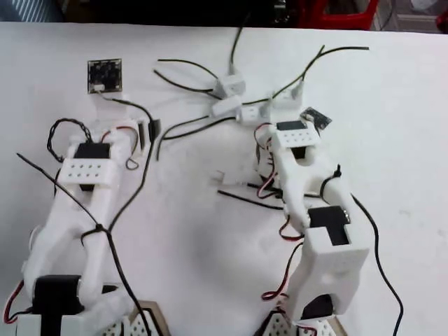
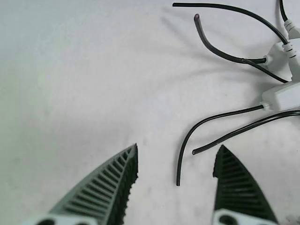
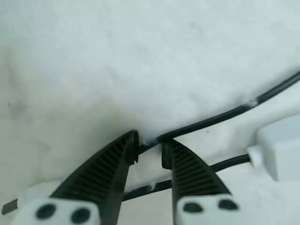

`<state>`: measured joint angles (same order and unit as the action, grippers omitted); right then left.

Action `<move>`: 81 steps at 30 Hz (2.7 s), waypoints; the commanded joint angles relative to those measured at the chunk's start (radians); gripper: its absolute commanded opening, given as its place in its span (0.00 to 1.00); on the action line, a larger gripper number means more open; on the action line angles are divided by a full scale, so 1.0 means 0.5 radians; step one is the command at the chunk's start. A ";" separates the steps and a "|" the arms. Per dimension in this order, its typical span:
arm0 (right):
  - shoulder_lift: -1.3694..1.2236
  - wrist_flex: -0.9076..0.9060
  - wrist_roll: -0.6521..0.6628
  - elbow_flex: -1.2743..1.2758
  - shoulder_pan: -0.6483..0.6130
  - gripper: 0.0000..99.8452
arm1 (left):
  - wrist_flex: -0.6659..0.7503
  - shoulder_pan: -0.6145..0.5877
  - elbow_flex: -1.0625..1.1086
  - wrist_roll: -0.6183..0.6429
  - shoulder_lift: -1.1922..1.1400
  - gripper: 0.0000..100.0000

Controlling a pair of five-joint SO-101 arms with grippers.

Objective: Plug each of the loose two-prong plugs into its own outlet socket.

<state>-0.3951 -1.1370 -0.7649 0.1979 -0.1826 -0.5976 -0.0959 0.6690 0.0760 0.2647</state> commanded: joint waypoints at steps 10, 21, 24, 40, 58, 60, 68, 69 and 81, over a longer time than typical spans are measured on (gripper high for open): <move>0.311 0.060 0.439 -0.353 0.278 0.02 | 0.009 -0.011 -0.031 -0.003 0.011 0.26; 0.385 0.048 1.200 -0.586 0.483 0.02 | 0.009 -0.011 -0.031 -0.003 0.014 0.26; 0.385 0.011 1.461 -0.638 0.612 0.02 | 0.009 -0.011 -0.031 -0.003 0.014 0.26; 0.299 -0.385 2.550 -1.000 0.609 0.02 | 0.009 -0.011 -0.031 -0.003 0.008 0.26; 0.158 -0.367 2.550 -1.000 0.419 0.17 | 0.009 -0.011 -0.031 -0.003 0.014 0.26; 0.244 -0.499 2.550 -1.000 0.404 0.17 | 0.009 -0.011 -0.031 -0.003 0.014 0.26; 0.133 -0.888 2.949 -0.982 0.437 0.17 | 0.009 -0.011 -0.031 -0.003 0.011 0.26; 0.084 -0.925 3.038 -0.985 0.440 0.17 | 0.009 -0.008 -0.031 -0.003 0.008 0.26; -0.054 -1.020 3.756 -0.927 0.453 0.17 | 0.086 -0.011 -0.012 -0.003 0.008 0.26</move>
<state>-0.4319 -1.6464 1.0810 -0.2639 0.0353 -0.5762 -0.0959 0.6690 0.0760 0.2647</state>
